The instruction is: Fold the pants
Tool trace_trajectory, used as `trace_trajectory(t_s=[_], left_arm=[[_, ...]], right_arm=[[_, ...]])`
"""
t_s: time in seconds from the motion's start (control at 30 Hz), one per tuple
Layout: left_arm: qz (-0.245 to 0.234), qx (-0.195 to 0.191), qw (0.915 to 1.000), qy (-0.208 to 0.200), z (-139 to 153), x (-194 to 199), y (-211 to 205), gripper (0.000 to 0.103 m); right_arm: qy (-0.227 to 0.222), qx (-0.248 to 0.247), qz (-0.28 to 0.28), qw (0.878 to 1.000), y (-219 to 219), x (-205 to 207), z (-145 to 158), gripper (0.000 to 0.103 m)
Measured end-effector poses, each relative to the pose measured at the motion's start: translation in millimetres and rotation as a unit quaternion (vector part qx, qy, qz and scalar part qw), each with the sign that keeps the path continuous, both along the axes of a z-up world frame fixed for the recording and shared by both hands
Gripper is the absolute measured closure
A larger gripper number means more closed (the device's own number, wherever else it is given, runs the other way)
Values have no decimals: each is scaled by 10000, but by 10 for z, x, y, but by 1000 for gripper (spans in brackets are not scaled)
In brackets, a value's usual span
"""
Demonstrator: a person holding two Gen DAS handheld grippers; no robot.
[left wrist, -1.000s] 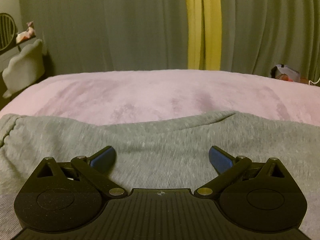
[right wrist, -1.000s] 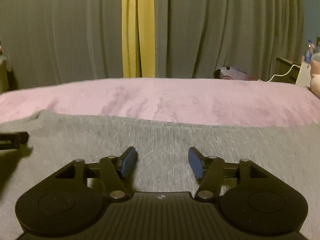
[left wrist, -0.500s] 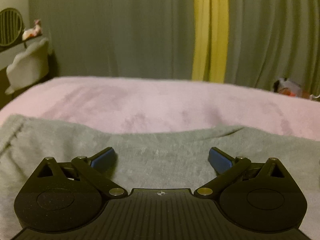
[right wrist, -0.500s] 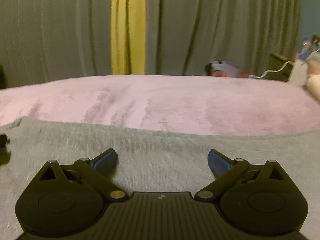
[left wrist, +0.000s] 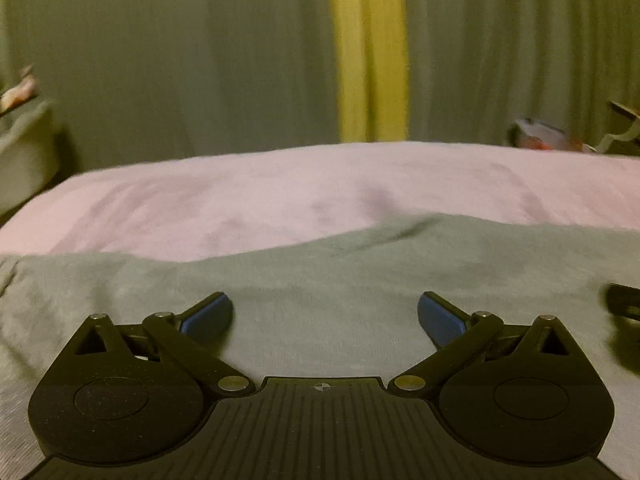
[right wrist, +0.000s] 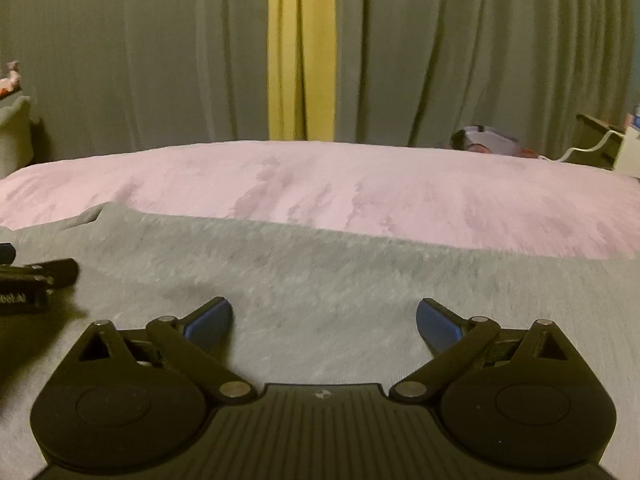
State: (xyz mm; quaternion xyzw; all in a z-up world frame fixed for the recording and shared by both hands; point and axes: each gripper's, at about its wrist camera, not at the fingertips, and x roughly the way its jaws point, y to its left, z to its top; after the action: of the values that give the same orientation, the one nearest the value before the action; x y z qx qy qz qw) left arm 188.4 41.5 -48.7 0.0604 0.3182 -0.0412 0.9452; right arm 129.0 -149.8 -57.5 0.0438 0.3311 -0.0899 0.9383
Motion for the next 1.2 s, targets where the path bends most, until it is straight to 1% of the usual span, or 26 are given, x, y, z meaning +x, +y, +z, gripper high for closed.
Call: trace_trajectory(t_s=[0.07, 0.1, 0.17, 0.27, 0.33, 0.4, 0.47, 0.53, 0.57, 0.6, 0.67, 0.7, 0.73, 0.77, 0.8, 0.83, 0.9, 0.93, 0.97, 1.0, 1.03, 1.07, 1.1, 1.13, 1.17, 1.2], left_arm=[[320, -197, 9993, 73, -4, 66, 151, 0], [484, -178, 9986, 89, 2, 101, 205, 0], [718, -80, 9973, 119, 8, 131, 298, 0], [907, -56, 9958, 105, 12, 185, 459, 0], [1151, 105, 9933, 90, 4, 233, 565, 0], [1340, -61, 9909, 75, 15, 252, 716, 0], [1480, -193, 9888, -18, 40, 254, 814, 0], [1611, -251, 9864, -182, 76, 226, 874, 0], [1677, -293, 9850, -268, 96, 199, 900, 0], [1756, -333, 9833, -357, 120, 176, 920, 0], [1876, -314, 9803, -526, 170, 117, 934, 0], [1897, -272, 9796, -599, 206, 72, 922, 0], [1895, -187, 9796, -637, 228, 45, 908, 0], [1880, -57, 9801, -633, 242, 31, 883, 0], [1866, 68, 9805, -619, 255, 18, 855, 0], [1857, 180, 9806, -602, 258, 20, 828, 0], [1929, 550, 9785, -480, 252, 9, 760, 0], [1979, 800, 9764, -332, 238, 25, 728, 0], [1995, 1054, 9740, -182, 219, 45, 700, 0], [1988, 1268, 9718, -98, 199, 33, 660, 0], [1957, 1448, 9699, -79, 197, 11, 619, 0], [1907, 1567, 9690, -80, 208, -15, 579, 0], [1844, 1650, 9689, -61, 230, -44, 534, 0], [1778, 1652, 9700, -95, 265, -81, 493, 0], [1678, 1550, 9734, -164, 315, -138, 453, 0], [1551, 1364, 9782, -234, 373, -190, 424, 0]], right_arm=[[39, -18, 3, 10000, -187, 5, 1, 4], [53, -71, -38, 10000, -280, -3, 8, 4], [44, 14, -171, 9998, -521, -62, 16, 4], [73, -118, -425, 9990, -919, -184, 24, 4], [132, -195, -585, 9980, -1242, -275, 32, 4], [221, -273, -744, 9966, -1558, -353, 54, 4], [223, -293, -924, 9950, -1903, -457, 57, 4], [158, -246, -951, 9950, -2223, -582, 68, 4], [194, -372, -1002, 9941, -2343, -627, 77, 4], [294, -600, -1190, 9906, -2462, -670, 89, 4], [327, -629, -1690, 9831, -2703, -793, 144, 4], [369, -648, -2092, 9750, -2830, -871, 186, 4], [496, -731, -2491, 9644, -2938, -947, 217, 4], [575, -787, -2760, 9562, -3011, -1020, 235, 4], [637, -869, -3077, 9454, -3086, -1136, 255, 4], [612, -845, -3306, 9380, -3142, -1277, 289, 4], [400, -529, -3707, 9264, -3264, -1692, 371, 4], [259, -345, -3864, 9213, -3311, -1911, 394, 4], [59, -76, -4022, 9155, -3361, -2137, 417, 4], [-197, 330, -4203, 9066, -3425, -2410, 427, 4], [-361, 673, -4362, 8966, -3481, -2619, 427, 4], [-508, 1048, -4580, 8813, -3524, -2828, 401, 4], [-628, 1449, -4788, 8636, -3580, -3038, 371, 4], [-748, 1806, -4895, 8498, -3609, -3200, 332, 6], [-911, 2154, -4946, 8370, -3618, -3350, 277, 9], [-1149, 2452, -4940, 8262, -3606, -3477, 226, 15]])
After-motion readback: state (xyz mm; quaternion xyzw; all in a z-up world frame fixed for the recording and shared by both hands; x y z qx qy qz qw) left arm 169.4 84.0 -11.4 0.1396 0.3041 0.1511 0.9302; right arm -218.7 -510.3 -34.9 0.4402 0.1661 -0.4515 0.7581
